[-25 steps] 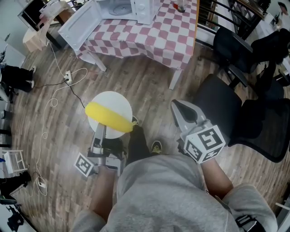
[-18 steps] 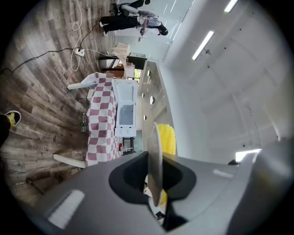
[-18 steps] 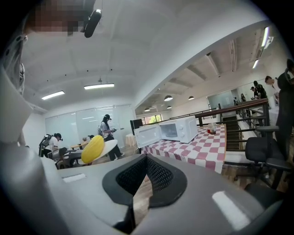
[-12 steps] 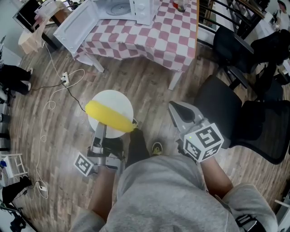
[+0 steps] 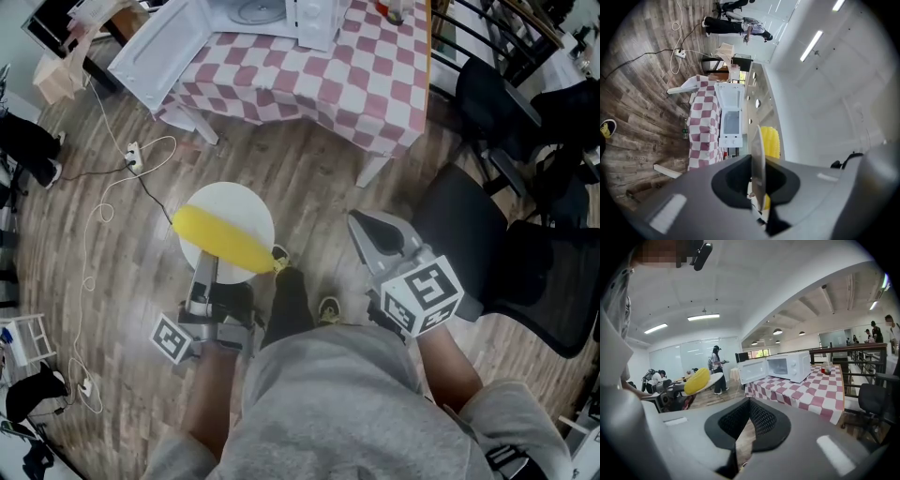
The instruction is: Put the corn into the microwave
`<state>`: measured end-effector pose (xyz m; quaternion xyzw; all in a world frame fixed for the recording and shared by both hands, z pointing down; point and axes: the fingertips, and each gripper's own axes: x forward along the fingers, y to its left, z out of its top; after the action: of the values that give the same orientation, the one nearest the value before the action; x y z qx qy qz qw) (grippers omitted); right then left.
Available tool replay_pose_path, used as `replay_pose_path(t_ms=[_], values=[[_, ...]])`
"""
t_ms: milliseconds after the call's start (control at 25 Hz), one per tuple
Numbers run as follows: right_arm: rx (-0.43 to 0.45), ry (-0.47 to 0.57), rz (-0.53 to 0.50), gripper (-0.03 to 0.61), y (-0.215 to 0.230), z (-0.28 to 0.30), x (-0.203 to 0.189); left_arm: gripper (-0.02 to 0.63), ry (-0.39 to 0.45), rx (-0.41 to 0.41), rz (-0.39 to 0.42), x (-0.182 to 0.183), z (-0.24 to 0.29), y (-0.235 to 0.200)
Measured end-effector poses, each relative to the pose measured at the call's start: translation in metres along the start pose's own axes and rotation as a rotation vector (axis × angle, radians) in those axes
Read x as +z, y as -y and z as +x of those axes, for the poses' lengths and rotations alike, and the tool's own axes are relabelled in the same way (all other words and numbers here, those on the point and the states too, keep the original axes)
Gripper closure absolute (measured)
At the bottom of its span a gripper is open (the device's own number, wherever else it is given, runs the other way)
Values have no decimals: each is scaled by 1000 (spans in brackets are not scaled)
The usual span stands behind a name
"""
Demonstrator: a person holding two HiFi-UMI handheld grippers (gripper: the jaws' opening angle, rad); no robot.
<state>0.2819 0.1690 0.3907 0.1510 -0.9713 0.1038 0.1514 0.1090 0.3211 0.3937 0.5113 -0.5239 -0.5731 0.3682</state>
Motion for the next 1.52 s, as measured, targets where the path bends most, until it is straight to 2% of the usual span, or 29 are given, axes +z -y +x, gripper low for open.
replay_pose_path(t_ms=[560,1120,1520], values=[[22,-23,-11,580,20,105,36,588,15,25,-4,76,77,-26],[-13,-34,-10,579,27,152,59,588,6,29,-43,122,113,-41],[-46,-32,-3,580,26,189,72,588,-33,21,-46,157,139,-49]])
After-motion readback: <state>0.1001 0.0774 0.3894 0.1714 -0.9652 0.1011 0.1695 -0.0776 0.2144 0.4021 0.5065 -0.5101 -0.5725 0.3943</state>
